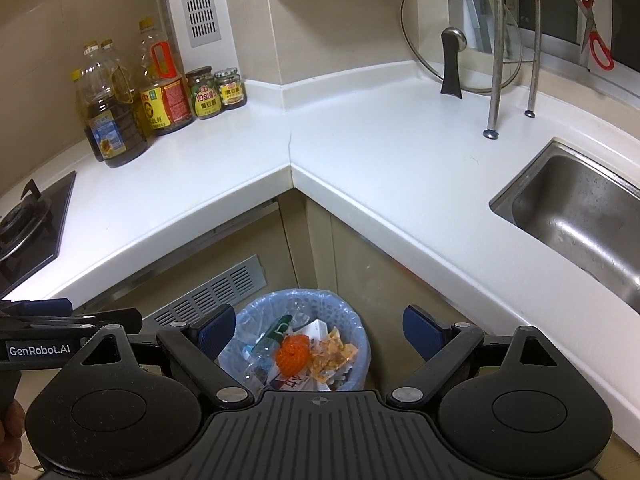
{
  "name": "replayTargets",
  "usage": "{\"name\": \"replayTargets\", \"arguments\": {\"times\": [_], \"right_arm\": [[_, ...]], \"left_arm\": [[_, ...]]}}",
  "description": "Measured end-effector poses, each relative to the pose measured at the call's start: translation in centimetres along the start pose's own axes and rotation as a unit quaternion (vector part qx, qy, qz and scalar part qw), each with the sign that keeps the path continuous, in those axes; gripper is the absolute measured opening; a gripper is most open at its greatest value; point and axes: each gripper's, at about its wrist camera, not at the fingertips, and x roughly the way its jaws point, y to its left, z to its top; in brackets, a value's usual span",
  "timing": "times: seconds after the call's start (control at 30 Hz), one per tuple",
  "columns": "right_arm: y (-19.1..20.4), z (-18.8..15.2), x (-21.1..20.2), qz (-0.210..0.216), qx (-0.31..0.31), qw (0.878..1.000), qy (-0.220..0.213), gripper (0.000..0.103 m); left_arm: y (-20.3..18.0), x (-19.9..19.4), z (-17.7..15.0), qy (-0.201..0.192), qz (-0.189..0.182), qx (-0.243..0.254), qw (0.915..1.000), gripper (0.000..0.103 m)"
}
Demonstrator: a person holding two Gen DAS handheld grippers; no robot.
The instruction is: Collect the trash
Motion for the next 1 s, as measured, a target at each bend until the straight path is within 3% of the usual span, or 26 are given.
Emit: {"name": "replayTargets", "arguments": {"times": [1.0], "right_arm": [[-0.69,0.55,0.26,0.002,-0.001,1.000,-0.002,0.090]], "left_arm": [[0.03,0.06,0.02,-0.001,-0.001,0.000,1.0000,0.102]]}}
